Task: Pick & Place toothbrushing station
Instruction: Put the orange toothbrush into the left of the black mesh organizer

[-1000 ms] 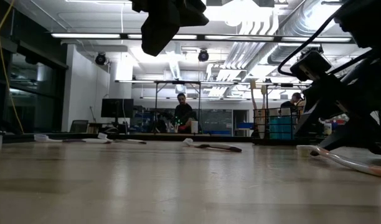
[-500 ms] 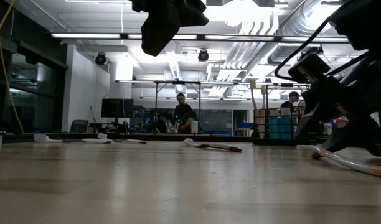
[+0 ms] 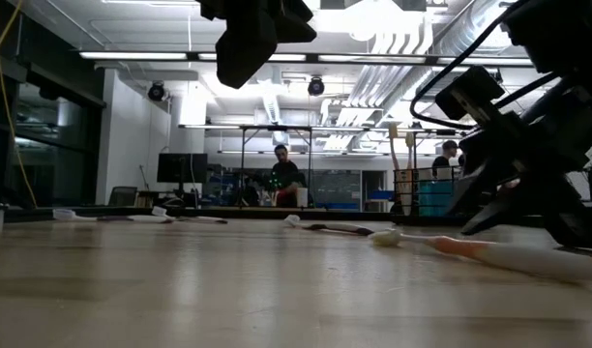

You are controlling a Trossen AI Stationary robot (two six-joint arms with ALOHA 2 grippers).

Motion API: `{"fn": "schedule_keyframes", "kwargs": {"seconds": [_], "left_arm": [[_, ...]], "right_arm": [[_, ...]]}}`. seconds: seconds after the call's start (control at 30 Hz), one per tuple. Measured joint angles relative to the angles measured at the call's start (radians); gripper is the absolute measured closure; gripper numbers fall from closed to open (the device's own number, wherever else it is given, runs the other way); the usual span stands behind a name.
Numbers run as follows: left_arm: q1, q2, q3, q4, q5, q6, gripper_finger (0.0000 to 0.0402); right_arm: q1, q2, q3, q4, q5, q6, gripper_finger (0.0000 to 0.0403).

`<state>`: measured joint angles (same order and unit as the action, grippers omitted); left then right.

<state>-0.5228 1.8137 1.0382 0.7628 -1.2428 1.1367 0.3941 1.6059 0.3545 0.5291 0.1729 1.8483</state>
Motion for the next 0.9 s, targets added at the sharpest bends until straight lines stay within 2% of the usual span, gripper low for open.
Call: {"fn": "schedule_keyframes", "kwargs": {"seconds": [0.17, 0.3, 0.7, 0.9], "left_arm": [[-0.008, 0.000, 0.000, 0.000, -0.060, 0.001, 0.0291], [-0.013, 0.000, 0.000, 0.000, -0.073, 0.000, 0.0291], [-0.036, 0.000, 0.000, 0.000, -0.074, -0.008, 0.0291], [-0.053, 0.000, 0.000, 0.000, -0.074, -0.008, 0.0291]], "right_arm": [[0.012, 0.005, 0.003, 0.017, 0.000, -0.066, 0.0370], [0.012, 0.006, 0.015, 0.015, -0.007, -0.113, 0.0381], [0.012, 0.009, 0.095, -0.087, -0.047, -0.360, 0.0380], [0.004, 0.009, 0.116, -0.130, -0.073, -0.429, 0.0340]]}}
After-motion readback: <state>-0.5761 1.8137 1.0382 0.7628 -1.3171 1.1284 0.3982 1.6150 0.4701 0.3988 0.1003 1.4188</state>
